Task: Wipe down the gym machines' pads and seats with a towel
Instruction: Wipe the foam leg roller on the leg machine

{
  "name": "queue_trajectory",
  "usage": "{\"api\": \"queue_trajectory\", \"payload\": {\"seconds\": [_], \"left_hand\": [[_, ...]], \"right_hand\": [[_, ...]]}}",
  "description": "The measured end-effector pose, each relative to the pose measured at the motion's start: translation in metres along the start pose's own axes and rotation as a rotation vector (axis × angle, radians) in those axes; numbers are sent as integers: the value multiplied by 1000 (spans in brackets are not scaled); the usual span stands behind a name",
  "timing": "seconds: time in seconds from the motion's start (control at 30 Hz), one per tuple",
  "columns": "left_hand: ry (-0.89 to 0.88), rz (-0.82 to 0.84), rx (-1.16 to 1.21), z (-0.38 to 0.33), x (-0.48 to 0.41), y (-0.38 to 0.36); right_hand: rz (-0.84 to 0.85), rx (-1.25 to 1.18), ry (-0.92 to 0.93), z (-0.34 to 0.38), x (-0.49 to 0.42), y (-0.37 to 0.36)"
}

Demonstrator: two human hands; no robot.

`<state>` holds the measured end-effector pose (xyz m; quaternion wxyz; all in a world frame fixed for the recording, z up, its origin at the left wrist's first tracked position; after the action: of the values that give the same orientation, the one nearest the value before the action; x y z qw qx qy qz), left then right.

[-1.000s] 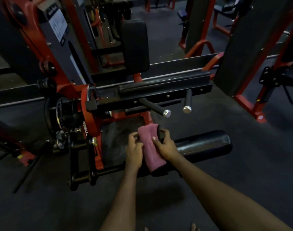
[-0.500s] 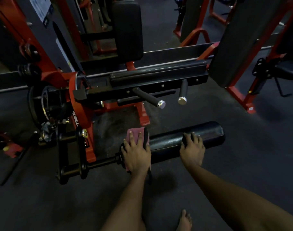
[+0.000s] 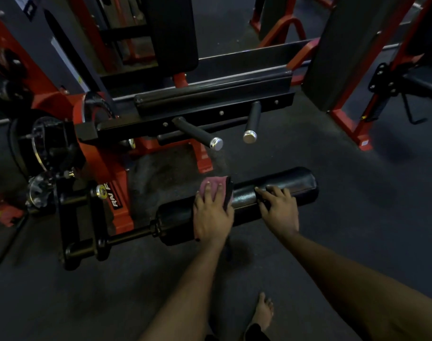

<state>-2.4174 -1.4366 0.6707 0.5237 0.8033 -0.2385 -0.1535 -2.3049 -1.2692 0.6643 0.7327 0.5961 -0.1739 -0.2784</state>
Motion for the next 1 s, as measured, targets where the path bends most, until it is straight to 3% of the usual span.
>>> {"api": "queue_trajectory", "payload": {"seconds": [0.07, 0.23, 0.43, 0.53, 0.6, 0.73, 0.83, 1.0], "left_hand": [[16, -29, -57, 29, -2, 10], [330, -154, -33, 61, -3, 25], [141, -63, 20, -20, -20, -9], [-12, 26, -15, -1, -17, -1], [-90, 1, 27, 28, -5, 9], [-63, -129, 66, 68, 23, 21], [-54, -125, 68, 48, 6, 15], [-214, 75, 13, -9, -33, -8]], "right_hand": [[1, -27, 13, -3, 0, -1], [-13, -106, 2, -6, 1, -2], [-37, -120, 55, -14, -6, -1], [-63, -79, 94, -17, -7, -2], [-64, -66, 104, -15, -6, -5], [-57, -100, 74, -13, -2, -7], [-46, -127, 58, -15, -2, -6], [-65, -182, 64, -22, -2, -7]]}}
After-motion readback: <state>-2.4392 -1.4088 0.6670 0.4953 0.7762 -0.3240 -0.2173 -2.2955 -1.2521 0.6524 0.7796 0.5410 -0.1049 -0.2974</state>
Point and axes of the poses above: each hand's wrist, its own x-axis away from the middle knuckle, its own y-axis out of the back of the hand, z = x × y, the point moved 5 cm from there along -x, towards the middle knuckle, and after that the axes turned 5 degrees about x, right-handed, at the moved point
